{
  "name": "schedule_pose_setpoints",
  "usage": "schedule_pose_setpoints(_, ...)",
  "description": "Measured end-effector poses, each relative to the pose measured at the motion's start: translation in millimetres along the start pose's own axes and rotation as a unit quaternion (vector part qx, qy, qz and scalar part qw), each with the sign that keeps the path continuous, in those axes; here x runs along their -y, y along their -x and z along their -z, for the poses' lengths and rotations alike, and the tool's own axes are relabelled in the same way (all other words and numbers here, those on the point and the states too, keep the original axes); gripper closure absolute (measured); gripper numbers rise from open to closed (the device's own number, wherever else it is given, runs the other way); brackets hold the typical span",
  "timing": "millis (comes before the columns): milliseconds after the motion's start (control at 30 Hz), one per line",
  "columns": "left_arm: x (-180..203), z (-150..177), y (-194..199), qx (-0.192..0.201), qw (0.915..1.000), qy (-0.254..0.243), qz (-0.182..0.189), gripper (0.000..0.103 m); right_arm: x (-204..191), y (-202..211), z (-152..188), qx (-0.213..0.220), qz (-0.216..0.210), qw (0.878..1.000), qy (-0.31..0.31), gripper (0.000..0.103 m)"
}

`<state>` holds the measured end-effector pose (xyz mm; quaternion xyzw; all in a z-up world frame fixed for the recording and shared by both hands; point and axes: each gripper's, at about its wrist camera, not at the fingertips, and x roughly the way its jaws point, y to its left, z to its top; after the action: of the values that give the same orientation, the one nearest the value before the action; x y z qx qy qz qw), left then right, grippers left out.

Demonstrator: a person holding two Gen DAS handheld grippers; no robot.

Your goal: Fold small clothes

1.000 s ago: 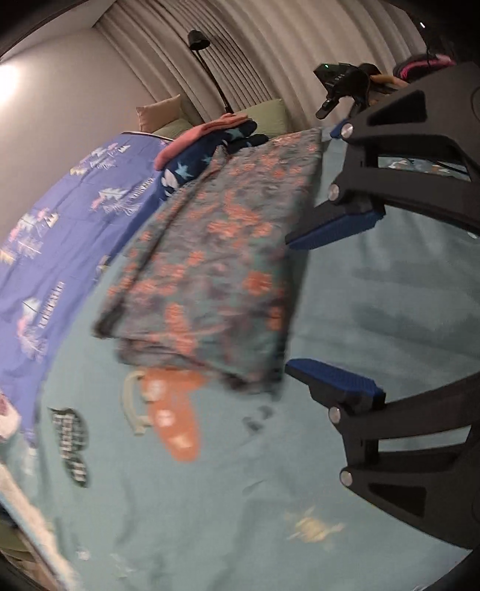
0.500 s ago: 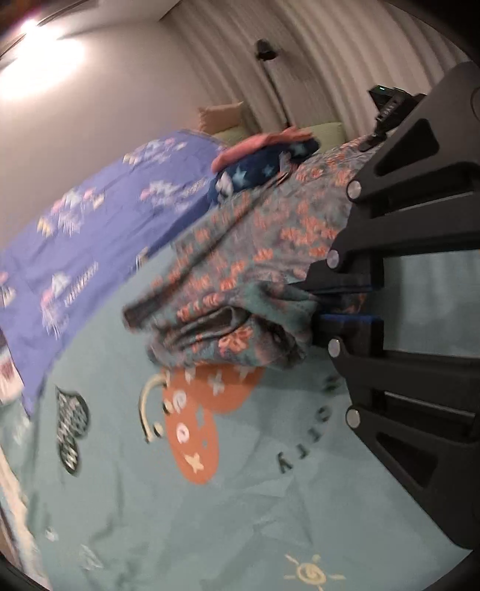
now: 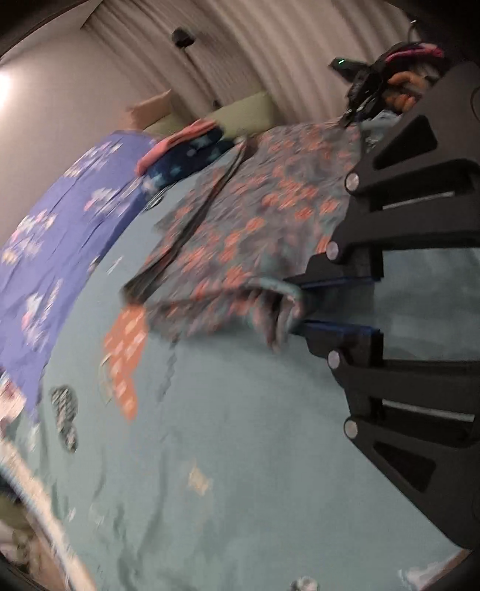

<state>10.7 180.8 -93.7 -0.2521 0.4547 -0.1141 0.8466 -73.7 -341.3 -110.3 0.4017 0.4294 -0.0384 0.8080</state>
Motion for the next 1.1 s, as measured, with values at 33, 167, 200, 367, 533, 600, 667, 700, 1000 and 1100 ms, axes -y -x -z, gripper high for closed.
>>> schedule_pose_setpoints(33,1,-4,8,0.019,0.9997,0.001,-0.013,0.077,1,8,-5,0.022,0.018,1.0,0.004,0.078)
schedule_pose_setpoints(167,22,-31,25,0.095,0.9923,-0.061,-0.052,0.077,-21,38,-31,0.095,0.017,0.993,0.063,0.077)
schedule_pose_setpoints(200,27,-37,21,0.093,0.9924,-0.07,-0.038,0.077,-29,40,-35,0.096,0.009,0.992,0.08,0.077)
schedule_pose_setpoints(367,72,-60,-56,0.017,0.9899,-0.14,-0.01,0.077,-83,-5,-68,0.039,-0.031,0.984,0.172,0.077)
schedule_pose_setpoints(533,98,-61,-117,-0.057,0.98,-0.19,-0.013,0.077,-100,-66,-90,-0.023,-0.033,0.983,0.18,0.077)
schedule_pose_setpoints(600,102,-65,-132,-0.07,0.9776,-0.197,-0.023,0.077,-99,-88,-103,-0.04,-0.023,0.984,0.175,0.077)
schedule_pose_setpoints(667,106,-75,-146,-0.071,0.9773,-0.197,-0.031,0.077,-96,-105,-113,-0.051,-0.021,0.985,0.166,0.077)
schedule_pose_setpoints(700,107,-81,-150,-0.069,0.9778,-0.195,-0.034,0.076,-92,-109,-115,-0.053,-0.022,0.985,0.164,0.077)
schedule_pose_setpoints(1000,88,-145,-154,0.043,0.9903,-0.109,-0.076,0.059,-64,-125,-163,0.017,-0.003,0.997,0.079,0.077)
schedule_pose_setpoints(1100,87,-134,-130,0.063,0.9841,-0.143,-0.085,0.051,-61,-111,-155,0.023,0.006,0.995,0.096,0.077)
